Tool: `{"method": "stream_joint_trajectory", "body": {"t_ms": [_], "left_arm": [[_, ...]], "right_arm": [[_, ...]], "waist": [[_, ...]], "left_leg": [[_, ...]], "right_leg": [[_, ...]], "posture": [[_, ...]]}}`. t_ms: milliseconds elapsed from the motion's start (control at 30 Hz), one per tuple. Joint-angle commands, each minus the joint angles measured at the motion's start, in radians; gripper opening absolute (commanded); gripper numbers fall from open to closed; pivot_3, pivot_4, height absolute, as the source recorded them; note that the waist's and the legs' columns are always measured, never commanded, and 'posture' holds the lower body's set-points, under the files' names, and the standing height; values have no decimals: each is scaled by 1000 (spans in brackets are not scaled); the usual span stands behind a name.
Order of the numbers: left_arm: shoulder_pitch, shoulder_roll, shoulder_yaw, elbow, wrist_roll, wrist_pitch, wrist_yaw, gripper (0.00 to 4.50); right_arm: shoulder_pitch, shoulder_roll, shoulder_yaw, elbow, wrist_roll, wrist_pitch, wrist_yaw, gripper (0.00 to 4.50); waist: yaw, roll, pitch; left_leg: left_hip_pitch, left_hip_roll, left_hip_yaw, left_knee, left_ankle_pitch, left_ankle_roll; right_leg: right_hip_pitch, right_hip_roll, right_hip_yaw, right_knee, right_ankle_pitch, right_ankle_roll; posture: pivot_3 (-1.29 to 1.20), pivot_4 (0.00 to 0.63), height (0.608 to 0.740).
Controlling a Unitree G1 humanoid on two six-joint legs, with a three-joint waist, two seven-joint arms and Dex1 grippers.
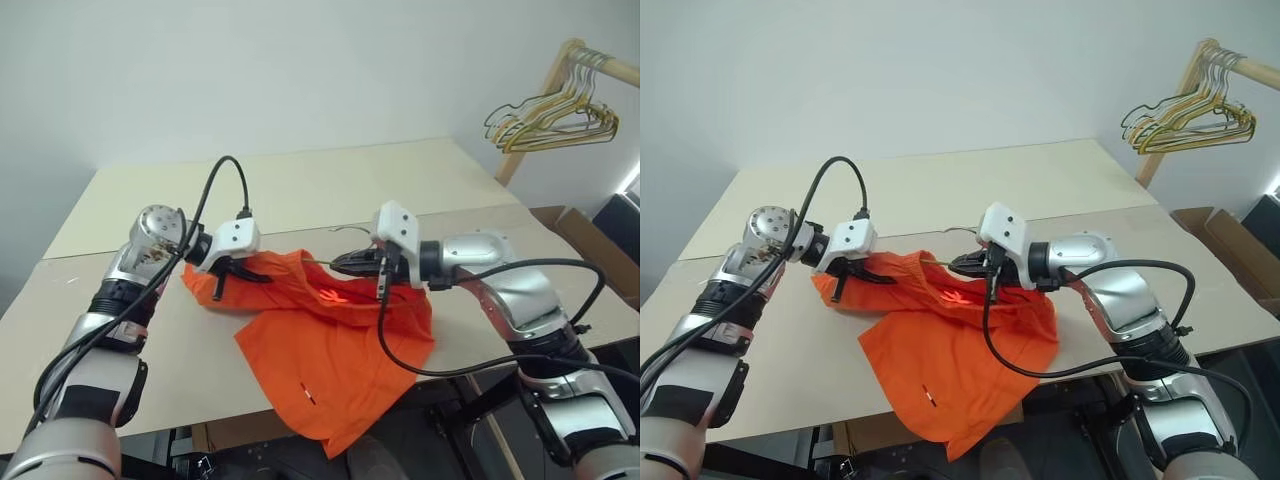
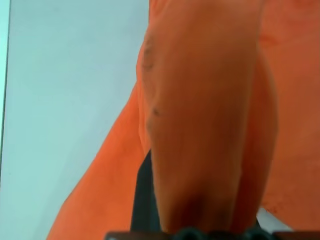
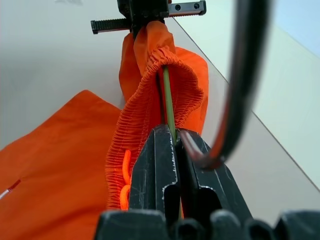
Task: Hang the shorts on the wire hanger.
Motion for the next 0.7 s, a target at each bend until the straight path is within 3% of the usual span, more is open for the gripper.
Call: {"method": "stream_joint_trajectory", "body": {"t_ms": [33,200,367,500,600,700], "left_arm": [[-27,14,63,-44,-71,25,-20,1097],[-31,45,92,-40,-104,51,-49,2729],[6,81,71,-26,-50,-38,-27,4412],[25,84,44,20,12,-108,24,4460],[17,78,36,52,31,-131,37,3823],[7,71,40,72,30,-141,34,2895]], "right_arm": [[-11,-19,-26,15,-25,-87,41,0],[-12,-45,-21,66,-71,-196,107,0],[-19,-52,-39,89,-77,-218,138,0],[-25,-64,-57,83,-68,-207,156,0],[-23,-72,-64,74,-66,-197,163,0],[-23,-77,-68,74,-68,-190,164,0]], "waist": [[0,0,0],[0,0,0],[1,0,0],[2,0,0],[3,0,0],[2,0,0]], "left_leg": [[0,0,0,0,0,0],[0,0,0,0,0,0],[1,0,0,0,0,0],[1,0,0,0,0,0],[1,0,0,0,0,0],[1,0,0,0,0,0]], "right_leg": [[0,0,0,0,0,0],[0,0,0,0,0,0],[0,0,0,0,0,0],[1,0,0,0,0,0],[1,0,0,0,0,0],[1,0,0,0,0,0]], "posture": [[-290,0,740],[-274,0,740],[-270,0,740],[-276,0,740],[-276,0,740],[-292,0,740]]}}
